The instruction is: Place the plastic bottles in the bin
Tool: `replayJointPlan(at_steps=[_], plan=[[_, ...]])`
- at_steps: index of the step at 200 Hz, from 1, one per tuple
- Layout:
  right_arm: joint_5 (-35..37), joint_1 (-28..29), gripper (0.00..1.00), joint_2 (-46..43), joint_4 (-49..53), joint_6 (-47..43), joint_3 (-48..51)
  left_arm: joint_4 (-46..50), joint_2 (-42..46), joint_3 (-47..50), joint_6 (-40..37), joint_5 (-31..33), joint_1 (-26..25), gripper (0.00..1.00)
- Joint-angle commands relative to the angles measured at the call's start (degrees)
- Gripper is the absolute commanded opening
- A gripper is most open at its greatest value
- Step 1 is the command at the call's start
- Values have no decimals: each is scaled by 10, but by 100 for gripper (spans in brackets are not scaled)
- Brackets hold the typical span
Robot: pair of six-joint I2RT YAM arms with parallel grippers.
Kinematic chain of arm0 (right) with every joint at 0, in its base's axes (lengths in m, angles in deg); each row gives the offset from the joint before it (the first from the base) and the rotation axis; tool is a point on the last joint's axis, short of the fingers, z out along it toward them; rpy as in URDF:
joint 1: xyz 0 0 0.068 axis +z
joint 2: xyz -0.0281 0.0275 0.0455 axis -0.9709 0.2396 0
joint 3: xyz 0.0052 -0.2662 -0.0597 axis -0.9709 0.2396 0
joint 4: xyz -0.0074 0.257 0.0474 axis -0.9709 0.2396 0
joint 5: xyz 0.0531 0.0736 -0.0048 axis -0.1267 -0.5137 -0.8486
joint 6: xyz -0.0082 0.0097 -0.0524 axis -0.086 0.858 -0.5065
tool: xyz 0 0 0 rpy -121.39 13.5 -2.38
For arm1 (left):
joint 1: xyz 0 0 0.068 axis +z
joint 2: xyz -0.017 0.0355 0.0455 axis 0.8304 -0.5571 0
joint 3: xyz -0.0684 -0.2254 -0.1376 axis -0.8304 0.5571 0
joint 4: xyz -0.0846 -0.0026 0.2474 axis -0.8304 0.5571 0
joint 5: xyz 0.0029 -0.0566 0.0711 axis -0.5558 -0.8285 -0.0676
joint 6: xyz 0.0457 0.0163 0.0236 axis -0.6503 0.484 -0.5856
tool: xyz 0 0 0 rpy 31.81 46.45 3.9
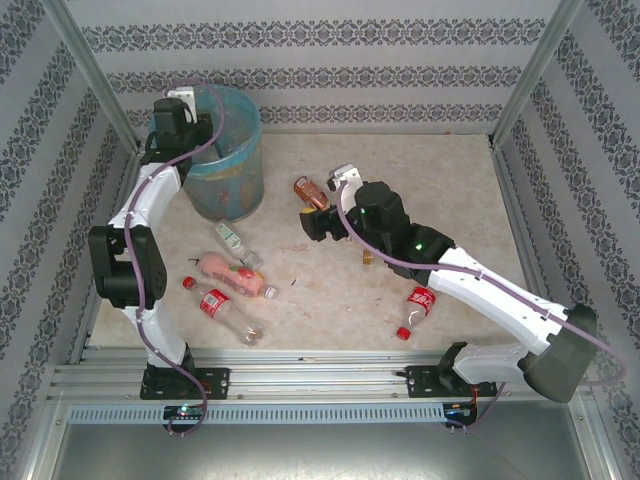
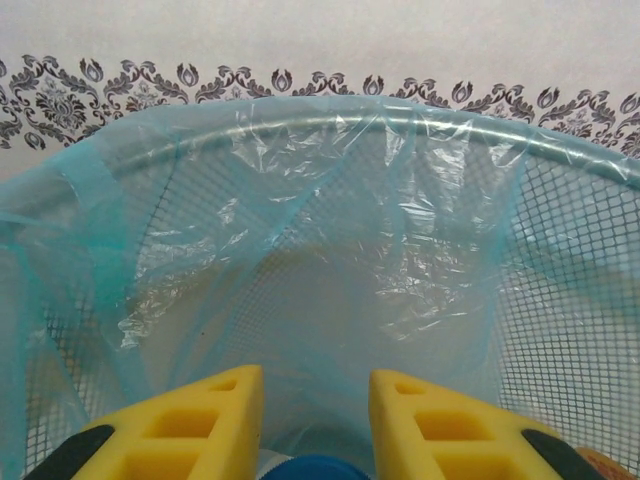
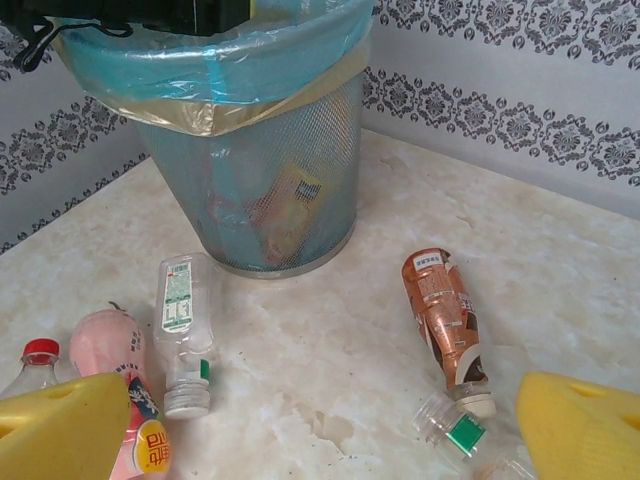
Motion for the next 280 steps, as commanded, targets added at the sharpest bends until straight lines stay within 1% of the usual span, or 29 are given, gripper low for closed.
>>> replayJointPlan(at_steps=[1,36,61,90,105,128,149,162,174,180,193,207,214,231,254,280], plan=[[-3,-6,98,10,0,15,-2,23,-42,17,0,-20,15,1],[-10,-6,98,24,4,14,-20,47,-72,4,-14,-32,16,1],[-13,-6,98,28,4,12,-30,65,-87,-10,-34,2,16,0],[-11,-6,98,30,2,11,-30,72,-101,-23,-71,3,15,0],[-12,-6,98,32,2,13,-30,76,-106,-20,-84,-2,15,1],[-16,-6,98,32,1,17,-26,63,-107,2,-81,4,15,2],[-18,-6,98,31,3,20,-26,63,-98,3,-64,-10,16,11],[-21,-6,98,30,4,22,-26,51,-80,2,-41,-18,16,22],[-22,-6,98,29,9,26,-26,42,-62,-6,-21,-26,16,29],[-22,-6,98,28,10,29,-26,43,-53,-15,-10,-31,16,34],[-23,-5,98,26,10,32,-20,49,-35,-38,10,-39,16,52],[-21,-5,98,23,9,38,-14,44,-13,-54,31,-50,16,65],[-20,-5,98,22,7,41,-11,39,0,-60,42,-55,16,67],[-23,-5,98,20,6,47,-9,28,31,-69,63,-63,16,68],[-23,-5,98,17,8,48,-7,8,78,-65,85,-67,15,68],[-19,-5,98,18,8,45,-5,-4,120,-57,92,-70,12,68]])
